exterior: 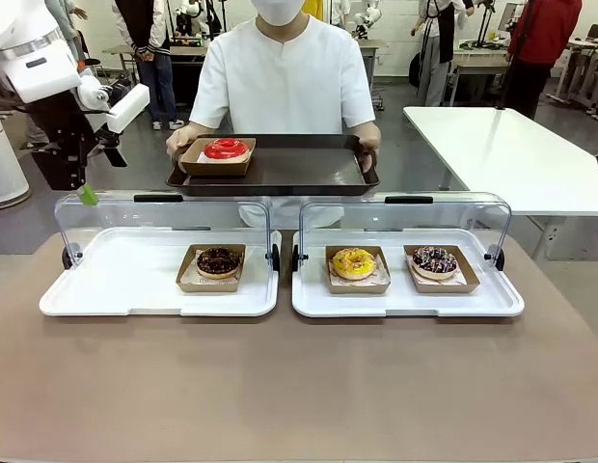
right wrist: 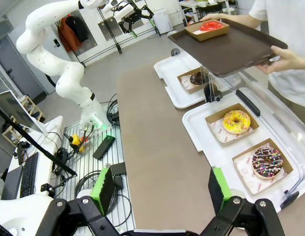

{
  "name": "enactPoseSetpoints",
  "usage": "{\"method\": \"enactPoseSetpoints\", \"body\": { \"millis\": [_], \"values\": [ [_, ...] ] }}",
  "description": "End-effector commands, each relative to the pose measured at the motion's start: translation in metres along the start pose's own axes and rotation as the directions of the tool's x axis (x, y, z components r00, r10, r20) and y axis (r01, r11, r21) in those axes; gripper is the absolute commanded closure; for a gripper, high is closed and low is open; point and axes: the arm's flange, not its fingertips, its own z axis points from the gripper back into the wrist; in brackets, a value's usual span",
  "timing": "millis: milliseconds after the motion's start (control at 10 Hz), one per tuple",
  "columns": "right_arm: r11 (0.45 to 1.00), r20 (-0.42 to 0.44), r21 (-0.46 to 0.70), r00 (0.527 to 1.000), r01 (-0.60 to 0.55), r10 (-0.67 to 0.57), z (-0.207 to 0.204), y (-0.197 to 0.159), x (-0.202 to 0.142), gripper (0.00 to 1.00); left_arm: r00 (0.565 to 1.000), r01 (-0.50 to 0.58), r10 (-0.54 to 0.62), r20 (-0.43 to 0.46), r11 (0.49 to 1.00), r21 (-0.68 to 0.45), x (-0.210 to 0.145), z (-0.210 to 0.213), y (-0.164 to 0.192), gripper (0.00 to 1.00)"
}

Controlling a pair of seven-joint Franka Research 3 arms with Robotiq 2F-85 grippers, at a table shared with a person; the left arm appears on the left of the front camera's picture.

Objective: Provide the desired donut to the person.
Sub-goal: Pick up and lift the Paper togo box containing the Donut pointed at by the person.

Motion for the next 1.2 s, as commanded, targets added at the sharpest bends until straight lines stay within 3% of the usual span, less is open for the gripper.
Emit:
{"method": "enactPoseSetpoints", "body": {
  "millis": [0,400,500,600,700,900,1100],
  "values": [
    [1.0,0.015,0.005,1.0,-0.009,0.008,0.0,0.0,0.0,0.0,1.0,-0.003,0.003,-0.002,1.0,-0.005,0.0,0.003,0.004,0.0],
    [1.0,0.015,0.005,1.0,-0.009,0.008,0.0,0.0,0.0,0.0,1.0,0.001,-0.001,0.002,1.0,0.002,0.0,0.001,0.001,0.0],
    [1.0,0.015,0.005,1.0,-0.009,0.008,0.0,0.0,0.0,0.0,0.996,-0.053,0.051,0.078,0.999,0.014,-0.018,0.006,0.002,0.0],
    [1.0,0.015,0.005,1.0,-0.009,0.008,0.0,0.0,0.0,0.0,0.96,-0.147,0.134,0.245,0.988,0.037,-0.047,0.022,0.01,0.0],
    [1.0,0.015,0.005,1.0,-0.009,0.008,0.0,0.0,0.0,0.0,0.885,-0.22,0.187,0.427,0.975,0.03,-0.08,0.035,0.006,0.0],
    [1.0,0.015,0.005,1.0,-0.009,0.008,0.0,0.0,0.0,0.0,0.757,-0.312,0.223,0.614,0.949,0.039,-0.133,0.042,-0.006,0.0],
    [1.0,0.015,0.005,1.0,-0.009,0.008,0.0,0.0,0.0,0.0,0.618,-0.311,0.181,0.765,0.95,0.027,-0.179,0.028,-0.014,0.0]
  ]
}}
